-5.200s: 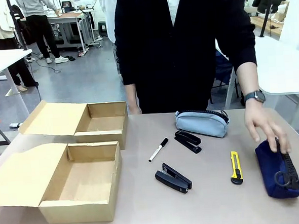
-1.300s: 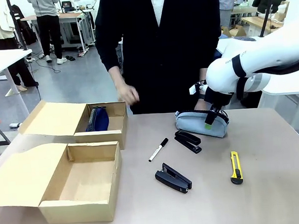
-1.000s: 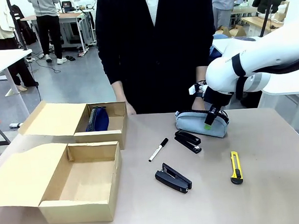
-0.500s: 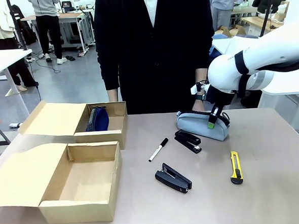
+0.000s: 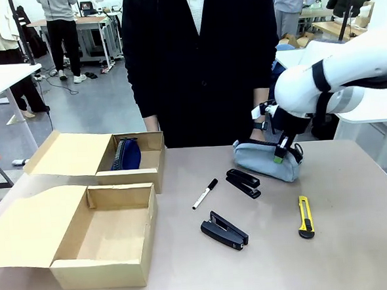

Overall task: Place items inside the box.
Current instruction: Pick up a Pencil pouch or Stapler and place it inside the Mailer Box closest to the robot.

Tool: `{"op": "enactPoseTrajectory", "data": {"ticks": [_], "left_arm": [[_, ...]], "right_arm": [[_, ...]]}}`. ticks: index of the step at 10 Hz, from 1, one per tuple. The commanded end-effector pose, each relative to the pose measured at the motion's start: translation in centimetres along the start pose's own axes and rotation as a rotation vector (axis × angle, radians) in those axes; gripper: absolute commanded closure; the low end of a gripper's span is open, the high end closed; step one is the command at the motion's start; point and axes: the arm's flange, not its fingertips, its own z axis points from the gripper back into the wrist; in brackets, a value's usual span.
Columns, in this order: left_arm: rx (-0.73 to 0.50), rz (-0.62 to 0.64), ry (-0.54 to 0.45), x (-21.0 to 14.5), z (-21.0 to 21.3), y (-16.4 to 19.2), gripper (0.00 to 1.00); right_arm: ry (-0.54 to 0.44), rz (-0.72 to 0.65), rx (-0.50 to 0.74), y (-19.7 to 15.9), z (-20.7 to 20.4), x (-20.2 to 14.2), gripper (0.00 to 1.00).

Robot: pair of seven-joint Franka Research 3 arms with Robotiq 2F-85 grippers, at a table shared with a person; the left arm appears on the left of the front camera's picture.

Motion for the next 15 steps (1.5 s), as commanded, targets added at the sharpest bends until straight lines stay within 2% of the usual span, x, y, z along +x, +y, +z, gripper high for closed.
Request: {"op": "enactPoseTrajectory", "data": {"ticks": [1,2,4,6,7,8,9,10,11,12,15], "left_arm": [[-0.020,-0.020,-0.011,0.0,0.0,-0.1,0.00],[-0.020,-0.020,-0.011,0.0,0.0,-0.1,0.00],[-0.020,-0.020,-0.011,0.0,0.0,-0.1,0.00],[-0.020,-0.020,-0.011,0.0,0.0,-0.1,0.00],[-0.020,-0.020,-0.011,0.0,0.0,-0.1,0.00],[-0.020,-0.020,-0.011,0.0,0.0,-0.1,0.00],[-0.020,-0.020,-0.011,0.0,0.0,-0.1,0.00],[-0.020,-0.020,-0.011,0.0,0.0,-0.1,0.00],[-0.020,-0.020,-0.011,0.0,0.0,-0.1,0.00],[-0.020,-0.020,-0.011,0.0,0.0,-0.1,0.00],[-0.020,-0.020,-0.011,0.0,0.0,-0.1,0.00]], "right_arm": [[-0.080,-0.237,0.062,3.3,7.3,-6.0,1.00],[-0.050,-0.421,0.113,6.5,10.8,-10.2,1.00],[-0.046,-0.685,0.071,12.8,13.8,-17.6,1.00],[-0.114,-0.973,0.009,15.0,13.9,-23.2,1.00],[-0.038,-0.694,0.114,11.1,12.5,-18.3,1.00],[-0.038,-0.694,0.114,11.1,12.5,-18.3,1.00],[-0.086,-0.847,0.085,12.4,15.4,-20.6,0.92],[-0.147,-0.830,0.258,11.8,14.7,-18.3,0.92],[-0.161,-0.858,0.253,12.8,14.7,-16.6,0.92],[-0.176,-0.935,0.240,12.0,15.7,-17.7,0.92],[-0.258,-1.228,0.370,6.6,17.1,-27.5,0.92]]}}
